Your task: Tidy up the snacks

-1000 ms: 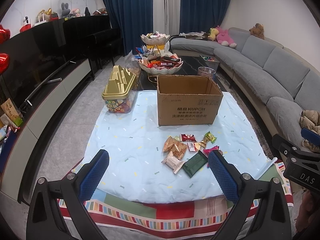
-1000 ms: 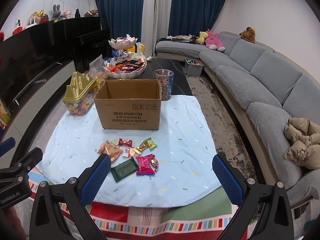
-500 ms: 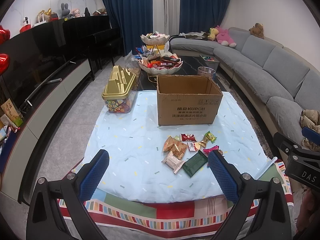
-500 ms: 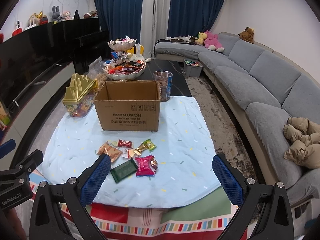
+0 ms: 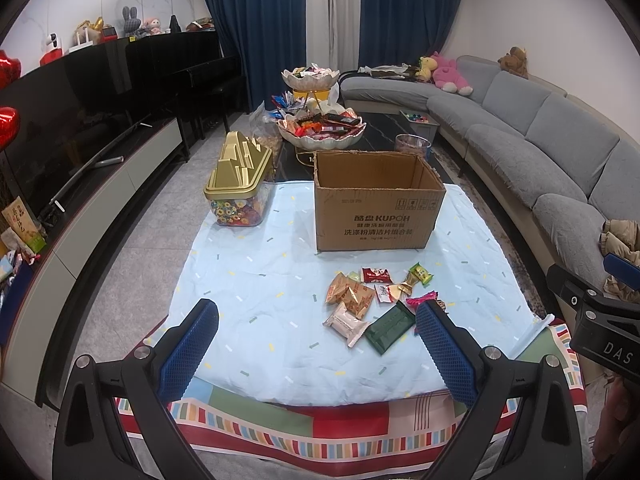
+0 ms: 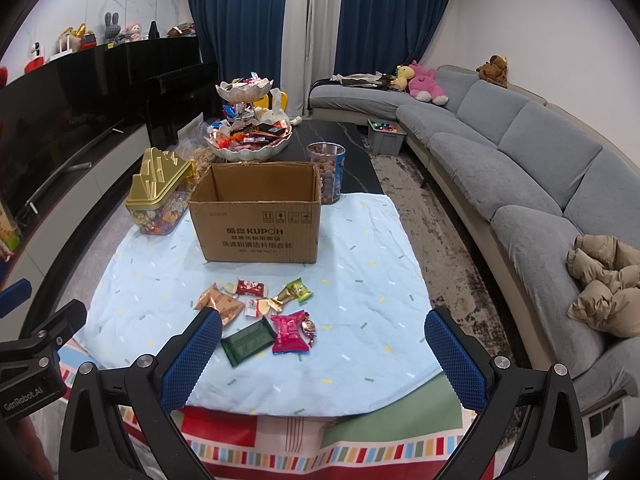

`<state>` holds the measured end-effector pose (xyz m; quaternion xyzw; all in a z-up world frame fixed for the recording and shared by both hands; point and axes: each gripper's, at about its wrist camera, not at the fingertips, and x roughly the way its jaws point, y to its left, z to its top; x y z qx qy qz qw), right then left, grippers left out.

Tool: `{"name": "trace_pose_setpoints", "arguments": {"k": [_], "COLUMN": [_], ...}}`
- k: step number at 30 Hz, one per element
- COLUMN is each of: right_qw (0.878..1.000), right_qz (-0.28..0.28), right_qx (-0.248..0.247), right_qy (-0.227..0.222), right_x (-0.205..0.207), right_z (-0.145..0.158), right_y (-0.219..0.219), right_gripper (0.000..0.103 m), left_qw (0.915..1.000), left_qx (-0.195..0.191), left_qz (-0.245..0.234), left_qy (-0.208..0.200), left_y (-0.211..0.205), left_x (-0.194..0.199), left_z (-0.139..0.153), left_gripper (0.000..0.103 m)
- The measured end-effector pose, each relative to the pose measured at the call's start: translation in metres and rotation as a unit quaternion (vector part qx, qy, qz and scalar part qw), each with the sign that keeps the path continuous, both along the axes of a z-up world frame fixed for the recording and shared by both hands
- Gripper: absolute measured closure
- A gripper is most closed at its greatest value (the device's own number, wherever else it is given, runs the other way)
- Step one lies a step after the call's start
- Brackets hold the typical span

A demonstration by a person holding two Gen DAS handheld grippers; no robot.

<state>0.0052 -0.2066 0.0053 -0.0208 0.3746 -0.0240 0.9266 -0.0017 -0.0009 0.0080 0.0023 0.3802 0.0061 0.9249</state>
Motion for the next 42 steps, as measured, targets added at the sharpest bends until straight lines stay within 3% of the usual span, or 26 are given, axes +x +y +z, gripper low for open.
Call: {"name": "trace_pose_setpoints", "arguments": {"k": [42], "right_qw": [1.0], "right_qz": [-0.001], "right_qx": [0.001], "right_qy": [-0.002], "right_x": [0.0], "right_z": [0.0004], "right_y": [-0.0007], "right_gripper": [0.0], "left_qw": [1.0], "left_qx": [0.002], "left_qz": [-0.001], "left_qy": [0.0], "left_y": [-0.002], "left_x": [-0.0002], "left_z": [-0.0005], "left_gripper": [0.002]}}
